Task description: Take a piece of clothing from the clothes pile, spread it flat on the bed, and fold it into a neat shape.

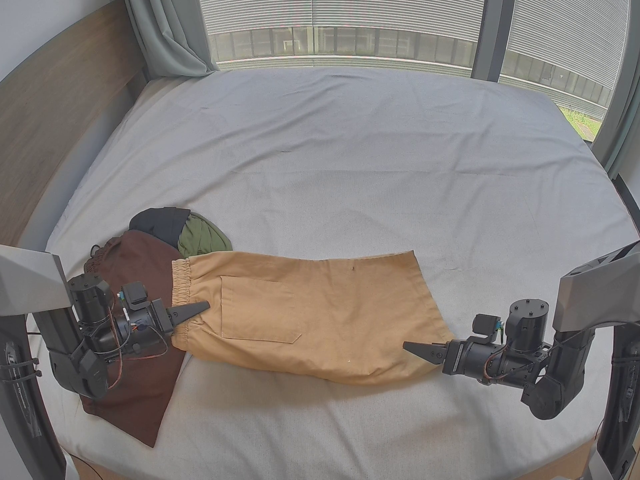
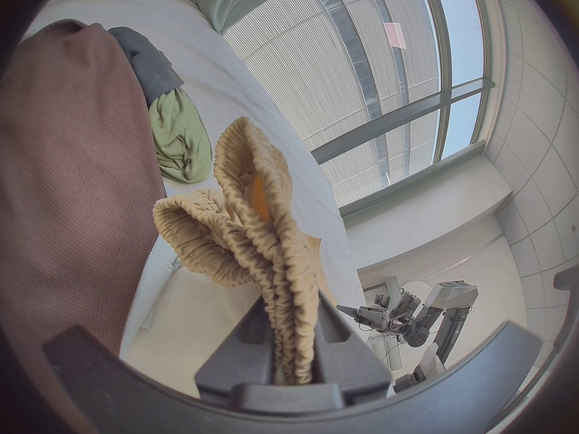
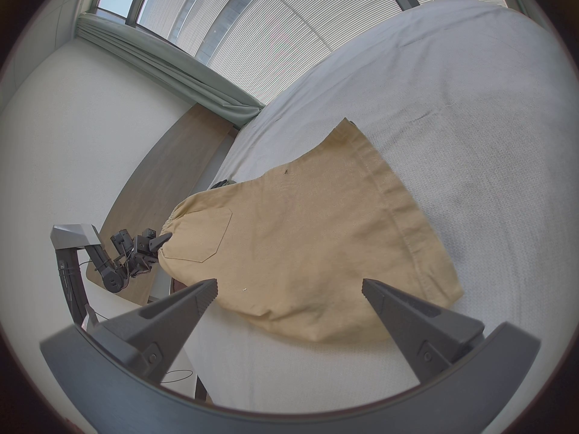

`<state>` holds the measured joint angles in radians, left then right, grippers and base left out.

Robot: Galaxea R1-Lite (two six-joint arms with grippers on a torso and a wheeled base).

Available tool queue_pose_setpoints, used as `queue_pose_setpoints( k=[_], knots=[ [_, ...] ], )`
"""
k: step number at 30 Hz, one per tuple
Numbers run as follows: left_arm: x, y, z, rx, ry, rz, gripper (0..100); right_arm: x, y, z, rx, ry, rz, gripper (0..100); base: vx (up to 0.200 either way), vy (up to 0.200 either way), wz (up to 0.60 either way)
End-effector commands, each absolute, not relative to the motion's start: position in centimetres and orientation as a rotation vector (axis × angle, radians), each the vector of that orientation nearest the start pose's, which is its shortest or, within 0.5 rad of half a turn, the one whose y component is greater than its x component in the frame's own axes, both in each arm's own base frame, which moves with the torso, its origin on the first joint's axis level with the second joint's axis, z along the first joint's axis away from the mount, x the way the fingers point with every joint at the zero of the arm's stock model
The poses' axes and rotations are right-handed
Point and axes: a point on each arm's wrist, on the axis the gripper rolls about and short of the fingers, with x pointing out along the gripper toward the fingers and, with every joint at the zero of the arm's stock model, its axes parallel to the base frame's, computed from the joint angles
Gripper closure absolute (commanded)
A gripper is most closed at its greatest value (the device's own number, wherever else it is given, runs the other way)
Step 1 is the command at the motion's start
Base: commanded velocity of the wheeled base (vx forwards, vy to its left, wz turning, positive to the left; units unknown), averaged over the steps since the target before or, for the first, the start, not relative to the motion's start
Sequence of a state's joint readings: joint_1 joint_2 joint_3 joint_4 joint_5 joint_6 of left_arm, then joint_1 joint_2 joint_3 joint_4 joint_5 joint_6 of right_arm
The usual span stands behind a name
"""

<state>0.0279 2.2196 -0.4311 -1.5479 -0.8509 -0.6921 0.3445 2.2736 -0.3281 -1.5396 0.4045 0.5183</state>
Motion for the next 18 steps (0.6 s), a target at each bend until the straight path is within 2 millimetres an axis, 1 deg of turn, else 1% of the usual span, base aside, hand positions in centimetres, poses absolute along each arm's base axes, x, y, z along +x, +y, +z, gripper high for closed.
queue_pose_setpoints(
  k=[1, 13, 18],
  knots=[
    [31.01, 0.30, 3.49, -0.754, 0.471, -0.691, 100, 27.25, 10.74, -0.05, 0.499, 0.595, 0.616, 0, 0.000, 0.000, 0.00],
    [30.96, 0.51, 3.43, -0.758, 0.476, -0.699, 100, 27.23, 10.78, 0.31, 0.499, 0.584, 0.621, 0, 0.000, 0.000, 0.00],
    [31.06, 0.14, 3.54, -0.754, 0.475, -0.708, 100, 27.16, 10.85, 0.66, 0.498, 0.574, 0.628, 0, 0.000, 0.000, 0.00]
  ],
)
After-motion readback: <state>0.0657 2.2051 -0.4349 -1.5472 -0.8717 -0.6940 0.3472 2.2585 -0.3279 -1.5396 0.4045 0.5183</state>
